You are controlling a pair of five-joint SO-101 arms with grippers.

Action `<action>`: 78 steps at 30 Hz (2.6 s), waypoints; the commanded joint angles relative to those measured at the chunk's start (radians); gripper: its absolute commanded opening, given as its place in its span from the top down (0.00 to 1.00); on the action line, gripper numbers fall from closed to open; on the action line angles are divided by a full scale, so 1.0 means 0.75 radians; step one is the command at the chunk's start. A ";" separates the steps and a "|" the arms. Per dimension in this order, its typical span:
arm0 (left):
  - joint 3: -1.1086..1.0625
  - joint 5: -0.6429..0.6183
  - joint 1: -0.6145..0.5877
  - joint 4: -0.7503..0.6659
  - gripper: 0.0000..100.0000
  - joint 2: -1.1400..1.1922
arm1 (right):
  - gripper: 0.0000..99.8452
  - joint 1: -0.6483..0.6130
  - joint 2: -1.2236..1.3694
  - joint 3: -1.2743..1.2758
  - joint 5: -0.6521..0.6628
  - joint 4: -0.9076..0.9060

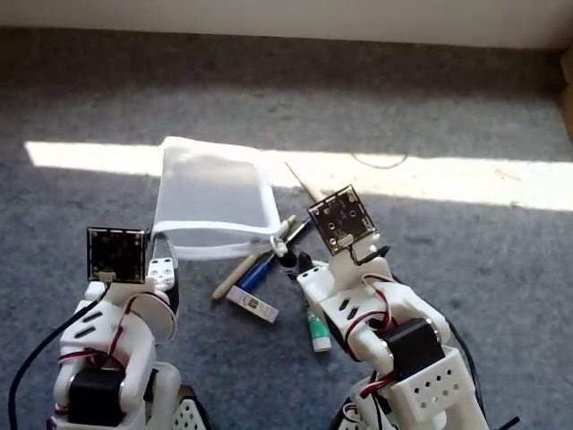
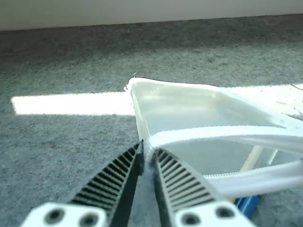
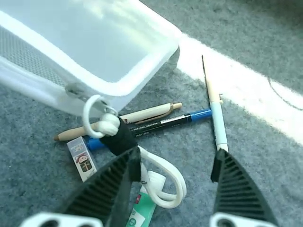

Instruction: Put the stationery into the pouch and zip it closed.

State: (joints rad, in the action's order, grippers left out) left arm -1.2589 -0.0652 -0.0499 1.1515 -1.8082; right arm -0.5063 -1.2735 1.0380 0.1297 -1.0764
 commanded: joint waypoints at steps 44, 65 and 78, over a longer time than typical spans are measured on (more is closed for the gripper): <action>0.821 -0.158 -0.165 0.235 0.99 0.549 | 0.77 0.257 0.701 -0.382 -0.002 0.136; 0.760 -0.158 -0.171 0.235 0.99 0.547 | 0.77 0.222 1.803 -1.327 0.217 0.128; 0.731 -0.153 -0.167 0.235 0.99 0.535 | 0.77 0.161 2.247 -1.736 0.252 0.128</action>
State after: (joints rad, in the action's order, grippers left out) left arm -0.7204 -0.1726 -0.1757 1.3280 -1.3986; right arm -0.3759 0.3943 -0.1603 0.3092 -0.9935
